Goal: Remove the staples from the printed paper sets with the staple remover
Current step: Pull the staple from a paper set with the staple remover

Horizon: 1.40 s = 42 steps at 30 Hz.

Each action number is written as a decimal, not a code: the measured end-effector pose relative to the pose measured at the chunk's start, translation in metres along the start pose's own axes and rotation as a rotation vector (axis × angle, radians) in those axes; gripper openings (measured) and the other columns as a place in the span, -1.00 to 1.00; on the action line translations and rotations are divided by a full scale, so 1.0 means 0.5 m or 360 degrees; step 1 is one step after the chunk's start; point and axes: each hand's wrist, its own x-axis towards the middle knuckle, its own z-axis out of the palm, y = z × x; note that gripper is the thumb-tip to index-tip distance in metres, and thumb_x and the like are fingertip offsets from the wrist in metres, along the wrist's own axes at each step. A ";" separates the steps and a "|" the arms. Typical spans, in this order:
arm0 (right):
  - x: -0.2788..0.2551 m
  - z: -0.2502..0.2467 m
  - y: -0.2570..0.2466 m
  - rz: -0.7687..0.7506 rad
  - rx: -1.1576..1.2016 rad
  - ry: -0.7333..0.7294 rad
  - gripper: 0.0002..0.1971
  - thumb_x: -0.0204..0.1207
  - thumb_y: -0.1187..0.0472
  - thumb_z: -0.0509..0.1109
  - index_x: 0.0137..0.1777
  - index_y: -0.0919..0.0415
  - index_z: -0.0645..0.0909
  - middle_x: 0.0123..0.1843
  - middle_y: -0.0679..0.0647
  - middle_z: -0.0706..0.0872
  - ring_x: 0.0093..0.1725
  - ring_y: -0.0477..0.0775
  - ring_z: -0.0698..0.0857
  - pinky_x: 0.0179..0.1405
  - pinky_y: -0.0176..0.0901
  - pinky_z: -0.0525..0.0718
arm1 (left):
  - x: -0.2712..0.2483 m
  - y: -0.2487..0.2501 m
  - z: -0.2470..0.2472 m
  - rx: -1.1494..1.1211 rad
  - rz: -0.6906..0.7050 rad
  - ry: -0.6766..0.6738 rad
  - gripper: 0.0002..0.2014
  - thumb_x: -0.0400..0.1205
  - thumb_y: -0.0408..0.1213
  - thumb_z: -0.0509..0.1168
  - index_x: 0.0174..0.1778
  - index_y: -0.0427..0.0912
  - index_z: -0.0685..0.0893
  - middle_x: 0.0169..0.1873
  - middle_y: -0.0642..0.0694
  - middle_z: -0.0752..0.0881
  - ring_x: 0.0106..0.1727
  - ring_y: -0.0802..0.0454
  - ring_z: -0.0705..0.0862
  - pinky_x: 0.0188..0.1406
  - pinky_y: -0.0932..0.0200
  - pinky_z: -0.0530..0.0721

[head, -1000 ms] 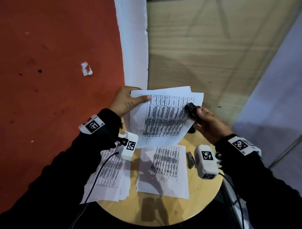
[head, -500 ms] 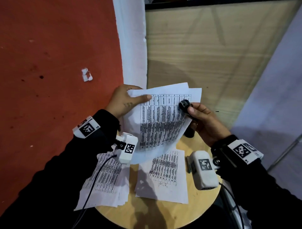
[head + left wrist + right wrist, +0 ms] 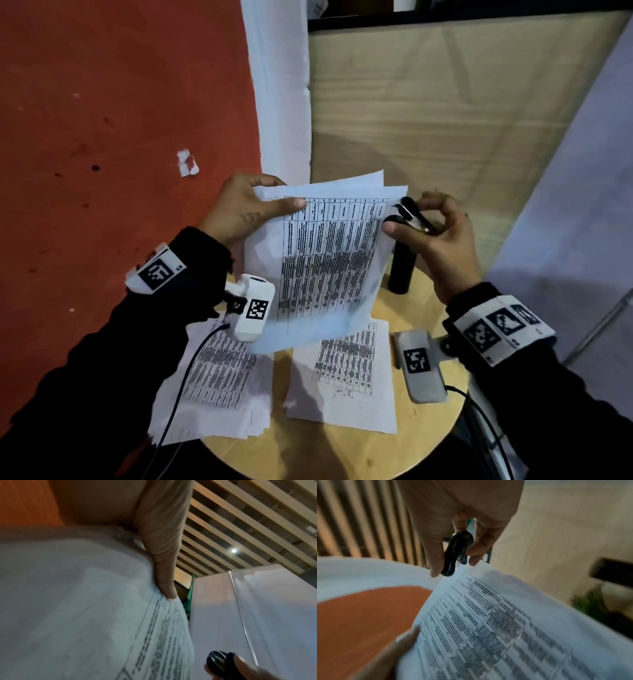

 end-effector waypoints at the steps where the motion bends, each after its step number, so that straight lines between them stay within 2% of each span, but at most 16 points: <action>1: 0.002 0.006 -0.007 -0.0194 -0.0188 -0.0055 -0.58 0.12 0.36 0.68 -0.20 0.08 0.51 0.16 -0.03 0.59 -0.23 -0.24 0.67 -0.22 -0.37 0.60 | -0.002 0.001 -0.001 0.0003 0.0016 -0.0016 -0.64 0.30 -0.20 0.56 -0.18 -0.43 0.73 -0.35 -0.14 0.73 -0.38 0.16 0.65 -0.32 0.33 0.56; 4: 0.011 0.032 -0.040 -0.0609 -0.0781 -0.0531 -0.51 0.02 0.20 0.75 -0.14 0.14 0.55 0.36 0.06 0.44 -0.02 -0.30 0.62 -0.06 -0.50 0.57 | -0.009 0.006 -0.005 0.0037 0.0095 -0.0099 -0.60 0.25 -0.17 0.62 -0.22 -0.43 0.74 -0.30 -0.29 0.73 -0.37 0.10 0.63 -0.35 0.31 0.54; 7: 0.028 0.062 -0.073 -0.0635 -0.1248 -0.1013 -0.54 0.03 0.11 0.75 -0.13 0.12 0.61 0.46 0.07 0.43 0.11 -0.19 0.57 0.13 -0.29 0.56 | -0.013 0.019 -0.006 0.0021 0.0114 -0.0151 -0.72 0.23 -0.24 0.62 -0.32 -0.36 0.74 -0.45 -0.08 0.76 -0.43 0.16 0.63 -0.40 0.37 0.55; 8: 0.034 0.069 -0.080 -0.0613 -0.1342 -0.1101 -0.55 0.03 0.10 0.74 -0.14 0.12 0.62 0.38 0.07 0.50 0.11 -0.11 0.57 0.14 -0.18 0.56 | -0.015 0.023 -0.006 0.0023 0.0136 -0.0144 -0.76 0.23 -0.27 0.59 -0.35 -0.33 0.73 -0.50 0.01 0.75 -0.45 0.20 0.62 -0.42 0.39 0.54; 10: 0.043 0.080 -0.091 -0.0582 -0.1437 -0.1184 -0.54 0.03 0.08 0.74 -0.12 0.18 0.65 0.05 0.06 0.61 0.01 0.06 0.61 0.02 0.01 0.59 | -0.016 0.023 -0.010 0.0074 0.0189 -0.0096 -0.79 0.19 -0.26 0.58 -0.40 -0.25 0.71 -0.54 0.09 0.71 -0.49 0.25 0.59 -0.47 0.41 0.51; 12: 0.049 0.080 -0.103 -0.0587 -0.1491 -0.1177 -0.52 0.02 0.07 0.74 -0.11 0.22 0.67 -0.13 0.02 0.59 -0.10 0.10 0.60 -0.08 0.05 0.58 | -0.019 0.019 -0.020 0.0115 0.0201 -0.0041 -0.78 0.16 -0.25 0.58 -0.43 -0.19 0.68 -0.56 0.13 0.69 -0.51 0.29 0.56 -0.50 0.43 0.48; 16: 0.055 0.061 -0.123 -0.0540 -0.1546 -0.1132 -0.52 0.00 0.03 0.73 -0.12 0.20 0.69 -0.14 0.03 0.62 -0.14 0.05 0.59 -0.09 0.05 0.60 | -0.023 0.012 -0.058 0.0190 0.0162 -0.0191 -0.84 0.24 -0.38 0.56 -0.47 -0.06 0.73 -0.55 0.16 0.72 -0.49 0.37 0.58 -0.48 0.47 0.51; 20: 0.051 0.054 -0.131 -0.0481 -0.1502 -0.1121 -0.53 -0.04 0.03 0.74 -0.16 0.15 0.66 -0.16 0.04 0.62 -0.18 0.08 0.60 -0.09 0.11 0.60 | -0.034 0.009 -0.068 0.0294 0.0219 -0.0292 -0.66 0.47 -0.43 0.43 -0.61 -0.05 0.65 -0.70 0.25 0.41 -0.62 0.36 0.35 -0.58 0.51 0.25; 23: 0.047 0.059 -0.129 -0.0447 -0.1487 -0.1097 -0.54 -0.03 0.05 0.74 -0.18 0.16 0.66 -0.19 -0.01 0.59 -0.21 0.02 0.57 -0.09 0.08 0.60 | -0.037 0.009 -0.063 0.0350 0.0172 -0.0296 -0.64 0.54 -0.50 0.37 -0.52 -0.02 0.68 -0.67 0.32 0.56 -0.57 0.45 0.52 -0.51 0.60 0.38; 26: 0.038 0.068 -0.130 -0.0440 -0.1468 -0.1134 -0.55 -0.02 0.02 0.73 -0.17 0.15 0.66 -0.17 -0.01 0.61 -0.19 0.04 0.60 -0.09 0.09 0.61 | -0.031 0.024 -0.057 0.0631 0.0260 -0.0314 -0.87 0.39 -0.17 0.55 -0.40 0.07 0.73 -0.44 0.28 0.72 -0.36 0.40 0.65 -0.38 0.51 0.49; 28: 0.032 0.078 -0.132 -0.0469 -0.1428 -0.1191 -0.54 0.00 0.03 0.73 -0.15 0.20 0.69 -0.16 0.01 0.63 -0.17 0.03 0.62 -0.09 0.09 0.62 | -0.024 0.039 -0.047 0.0931 0.0333 -0.0334 -0.70 0.27 0.12 0.51 -0.24 0.01 0.76 -0.34 0.21 0.77 -0.27 0.34 0.69 -0.30 0.37 0.54; 30: 0.027 0.088 -0.133 -0.0517 -0.1383 -0.1229 -0.52 -0.01 0.05 0.74 -0.13 0.24 0.70 -0.14 0.06 0.65 -0.15 0.06 0.64 -0.09 0.13 0.62 | -0.014 0.058 -0.023 0.1159 0.0421 -0.0385 -0.59 0.28 0.21 0.42 -0.21 -0.07 0.77 -0.43 0.05 0.73 -0.37 0.21 0.65 -0.36 0.21 0.47; 33: 0.030 0.086 -0.127 -0.0568 -0.1321 -0.1203 -0.50 -0.01 0.08 0.75 -0.09 0.26 0.71 -0.08 0.08 0.63 -0.09 0.08 0.64 -0.01 0.06 0.63 | 0.000 0.078 0.001 0.1243 0.0475 -0.0393 -0.64 0.35 0.13 0.35 -0.30 -0.13 0.73 -0.63 -0.02 0.52 -0.53 0.13 0.45 -0.49 0.15 0.29; 36: 0.034 0.064 -0.119 -0.0591 -0.1190 -0.1106 -0.49 -0.02 0.11 0.76 -0.08 0.28 0.71 0.05 0.11 0.54 0.02 0.06 0.58 0.01 -0.33 0.55 | 0.007 0.072 0.001 0.1108 0.0429 -0.0368 -0.67 0.35 0.09 0.39 -0.32 -0.14 0.75 -0.60 -0.12 0.58 -0.53 0.04 0.45 -0.47 0.17 0.31; 39: 0.034 0.052 -0.113 -0.0629 -0.1258 -0.1053 -0.49 -0.01 0.11 0.76 -0.07 0.26 0.71 -0.02 0.08 0.56 -0.06 0.05 0.57 -0.05 -0.15 0.55 | 0.004 0.064 0.000 0.0897 0.0349 -0.0407 -0.67 0.31 0.02 0.48 -0.29 -0.21 0.80 -0.53 -0.20 0.68 -0.51 0.16 0.48 -0.49 0.24 0.35; 42: 0.032 0.054 -0.110 -0.0638 -0.1381 -0.0980 -0.48 0.01 0.08 0.75 -0.04 0.24 0.72 -0.08 0.03 0.57 -0.11 0.04 0.60 -0.09 -0.10 0.56 | 0.003 0.056 -0.002 0.0650 0.0231 -0.0407 -0.74 0.28 -0.28 0.62 -0.17 -0.27 0.81 -0.46 0.03 0.78 -0.38 0.25 0.62 -0.35 0.35 0.53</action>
